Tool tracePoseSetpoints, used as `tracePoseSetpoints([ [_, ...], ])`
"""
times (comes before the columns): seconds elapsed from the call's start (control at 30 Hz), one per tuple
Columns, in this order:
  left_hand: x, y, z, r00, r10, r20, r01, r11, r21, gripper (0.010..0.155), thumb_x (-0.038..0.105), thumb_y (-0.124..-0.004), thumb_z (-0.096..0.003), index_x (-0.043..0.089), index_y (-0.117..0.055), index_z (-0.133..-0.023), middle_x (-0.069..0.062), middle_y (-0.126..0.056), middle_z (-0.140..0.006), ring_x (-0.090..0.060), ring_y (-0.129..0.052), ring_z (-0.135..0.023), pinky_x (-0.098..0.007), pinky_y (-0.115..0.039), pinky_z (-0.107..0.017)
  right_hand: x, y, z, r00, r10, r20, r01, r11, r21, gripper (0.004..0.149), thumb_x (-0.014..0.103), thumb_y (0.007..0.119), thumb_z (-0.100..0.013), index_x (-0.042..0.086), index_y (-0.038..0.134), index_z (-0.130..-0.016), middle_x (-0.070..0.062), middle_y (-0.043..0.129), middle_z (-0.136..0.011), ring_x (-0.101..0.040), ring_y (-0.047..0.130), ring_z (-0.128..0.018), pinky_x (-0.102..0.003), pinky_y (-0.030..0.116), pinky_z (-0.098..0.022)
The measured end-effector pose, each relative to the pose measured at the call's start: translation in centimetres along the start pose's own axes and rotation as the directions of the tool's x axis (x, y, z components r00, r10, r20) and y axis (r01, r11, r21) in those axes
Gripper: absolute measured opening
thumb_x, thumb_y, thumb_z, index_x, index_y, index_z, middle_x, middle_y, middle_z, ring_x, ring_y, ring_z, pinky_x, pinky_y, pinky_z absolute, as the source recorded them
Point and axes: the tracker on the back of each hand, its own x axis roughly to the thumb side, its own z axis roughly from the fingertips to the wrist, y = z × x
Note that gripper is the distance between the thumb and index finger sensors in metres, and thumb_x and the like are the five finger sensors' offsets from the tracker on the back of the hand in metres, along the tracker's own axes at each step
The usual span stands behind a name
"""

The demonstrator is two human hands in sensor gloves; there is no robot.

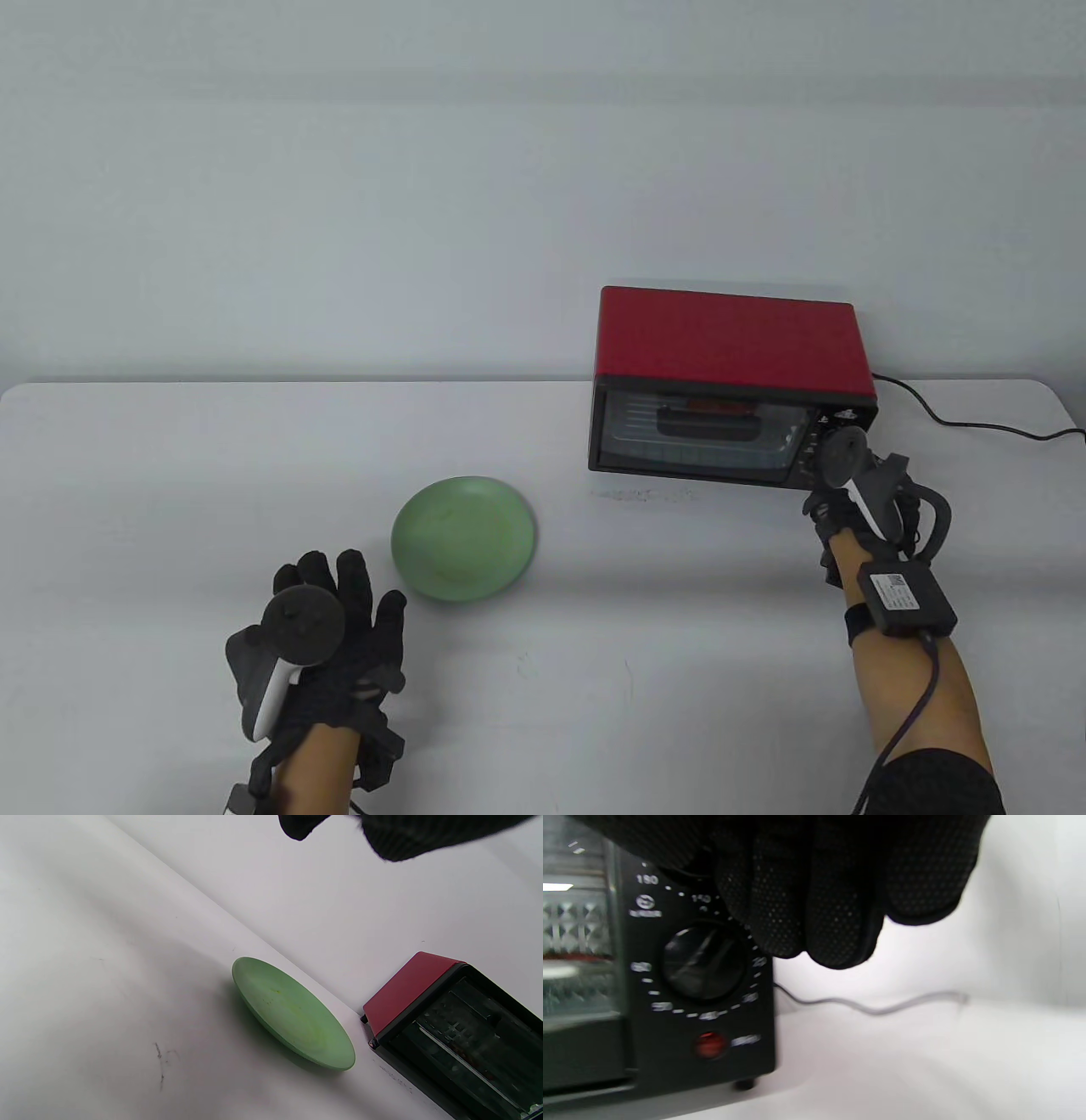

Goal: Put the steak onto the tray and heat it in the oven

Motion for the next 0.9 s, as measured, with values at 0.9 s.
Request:
tracePoseSetpoints([
  [0.9, -0.5, 0.2, 0.0, 1.000, 0.027, 0.010, -0.027, 1.000, 0.003, 0.077, 0.065, -0.061, -0.0477, 0.033, -0.036, -0.113, -0.006, -0.014, -0.117, -0.039, -0.005, -0.112, -0.059, -0.016, -0.077, 0.7, -0.4, 1.5, 0.955, 0.253, 0.153, -0.231, 0.961, -0.149, 0.043, 0.055, 0.070, -0.053, 0.035, 0.069, -0.091, 0.008, 0.093, -0.075, -0.018, 0.101, -0.062, -0.043, 0.088, -0.045],
])
